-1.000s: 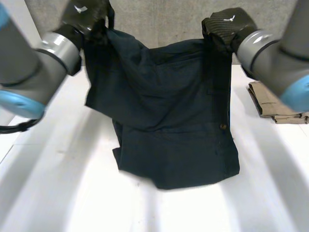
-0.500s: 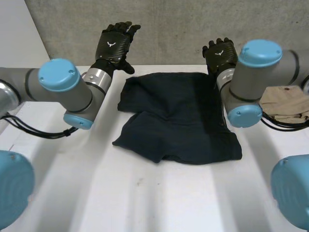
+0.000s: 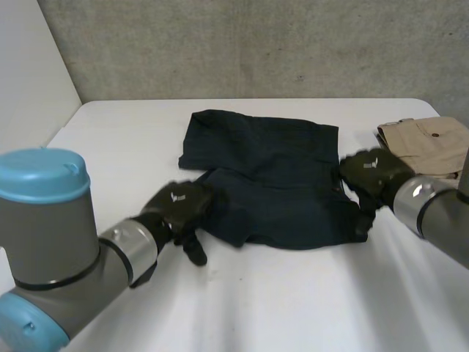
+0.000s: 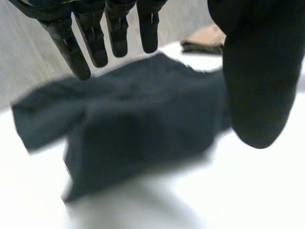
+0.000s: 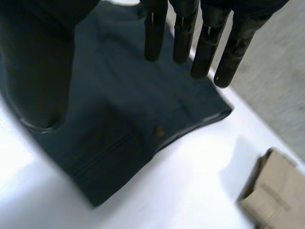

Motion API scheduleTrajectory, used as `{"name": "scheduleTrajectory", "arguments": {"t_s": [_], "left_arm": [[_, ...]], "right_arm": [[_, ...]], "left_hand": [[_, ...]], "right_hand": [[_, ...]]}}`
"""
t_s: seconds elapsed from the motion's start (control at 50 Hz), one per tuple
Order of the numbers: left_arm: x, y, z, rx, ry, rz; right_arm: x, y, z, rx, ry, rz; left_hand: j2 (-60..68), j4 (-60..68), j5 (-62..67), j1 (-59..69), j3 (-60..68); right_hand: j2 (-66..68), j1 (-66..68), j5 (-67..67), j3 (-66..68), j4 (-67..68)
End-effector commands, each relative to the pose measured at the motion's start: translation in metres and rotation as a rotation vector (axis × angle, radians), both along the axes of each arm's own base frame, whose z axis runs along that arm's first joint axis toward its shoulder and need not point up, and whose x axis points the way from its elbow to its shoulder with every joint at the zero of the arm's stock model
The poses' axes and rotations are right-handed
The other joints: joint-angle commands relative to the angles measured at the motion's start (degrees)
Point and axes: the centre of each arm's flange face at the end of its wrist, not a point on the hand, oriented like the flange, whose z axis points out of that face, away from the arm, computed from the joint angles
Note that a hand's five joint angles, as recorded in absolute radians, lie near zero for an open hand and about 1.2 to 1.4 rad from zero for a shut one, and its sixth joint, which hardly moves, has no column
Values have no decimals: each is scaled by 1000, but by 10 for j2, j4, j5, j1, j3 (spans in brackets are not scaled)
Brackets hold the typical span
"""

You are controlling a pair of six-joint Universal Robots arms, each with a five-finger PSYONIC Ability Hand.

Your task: Fold the laundry.

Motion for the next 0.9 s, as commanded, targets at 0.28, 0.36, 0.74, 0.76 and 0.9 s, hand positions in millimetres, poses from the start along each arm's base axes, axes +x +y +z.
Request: {"name": "scheduleTrajectory", "arguments": {"t_s": [0.28,0.36,0.74,0.76,0.9], "left_arm": [[3,-21,-50,19,-46,88],[-2,-34,-51,-19,-25,99],[-28,-86,-65,-101,-21,137],[-28,-88,-64,-110,-22,135],[-35,-95,-67,-170,-41,111]], "right_arm": [[-1,3,-67,78,-75,39],[1,-5,-79,68,-110,23],[4,-22,-104,23,-113,14],[4,-22,-104,18,-113,11],[4,-26,-105,-10,-114,7]], "left_hand": [[80,82,78,76,84],[70,71,68,66,74],[55,56,53,51,59],[56,58,55,53,60],[63,65,62,59,67]], "right_hand": [[175,205,180,172,175],[72,102,78,69,72],[63,93,69,61,63],[70,100,76,67,70],[114,144,120,111,114]]}}
